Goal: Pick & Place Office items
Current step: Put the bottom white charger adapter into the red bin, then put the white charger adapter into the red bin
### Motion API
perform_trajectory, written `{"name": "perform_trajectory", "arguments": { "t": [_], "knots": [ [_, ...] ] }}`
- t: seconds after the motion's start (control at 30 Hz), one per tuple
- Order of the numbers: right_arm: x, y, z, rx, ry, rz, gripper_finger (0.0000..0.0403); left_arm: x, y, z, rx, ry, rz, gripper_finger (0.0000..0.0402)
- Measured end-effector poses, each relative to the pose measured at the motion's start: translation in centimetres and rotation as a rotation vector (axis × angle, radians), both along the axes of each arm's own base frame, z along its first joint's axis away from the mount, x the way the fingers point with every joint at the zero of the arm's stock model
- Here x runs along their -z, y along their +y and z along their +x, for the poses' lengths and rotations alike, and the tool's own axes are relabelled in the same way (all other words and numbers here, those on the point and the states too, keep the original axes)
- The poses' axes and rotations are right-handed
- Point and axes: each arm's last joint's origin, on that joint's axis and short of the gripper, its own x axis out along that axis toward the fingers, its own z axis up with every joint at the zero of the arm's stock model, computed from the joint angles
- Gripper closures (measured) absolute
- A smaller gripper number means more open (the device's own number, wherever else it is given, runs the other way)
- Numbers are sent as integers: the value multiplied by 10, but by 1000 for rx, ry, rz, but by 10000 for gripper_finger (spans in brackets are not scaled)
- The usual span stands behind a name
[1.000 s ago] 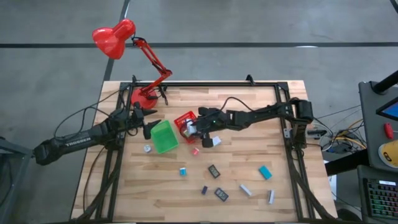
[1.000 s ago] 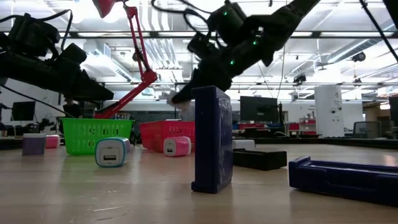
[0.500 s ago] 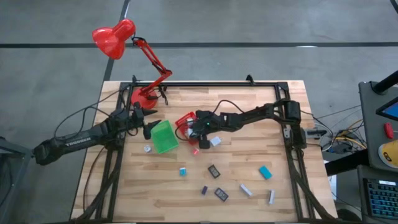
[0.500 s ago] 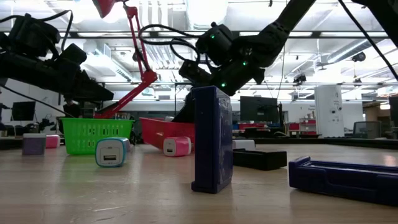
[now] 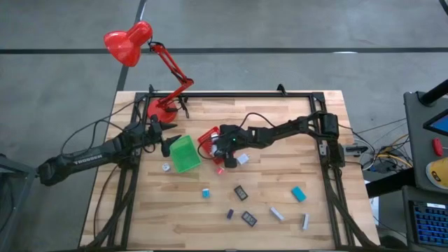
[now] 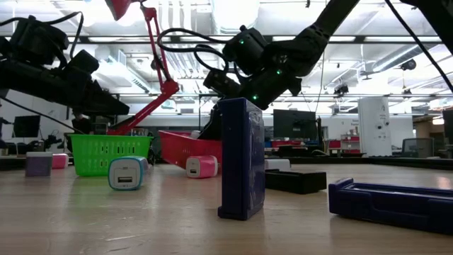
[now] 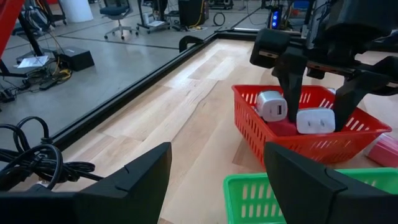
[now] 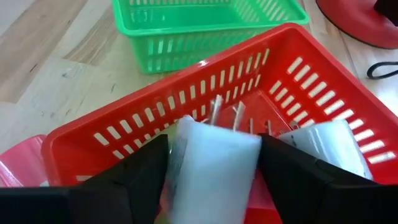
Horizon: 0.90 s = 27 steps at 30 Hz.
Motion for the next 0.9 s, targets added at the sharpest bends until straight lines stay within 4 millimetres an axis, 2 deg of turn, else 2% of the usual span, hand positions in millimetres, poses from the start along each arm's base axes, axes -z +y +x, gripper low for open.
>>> {"name": "perform_trajectory", "arguments": {
  "t": [0.23, 0.5, 0.9],
  "knots": [
    [0, 0, 0, 1, -1, 0, 125, 0, 0, 0, 0, 0, 0, 145],
    [-3, 0, 0, 0, -7, -7, 123, 0, 0, 0, 0, 0, 0, 144],
    [-43, -1, 9, -24, -115, -58, 126, 0, 0, 0, 0, 1, 0, 144]
  ]
}}
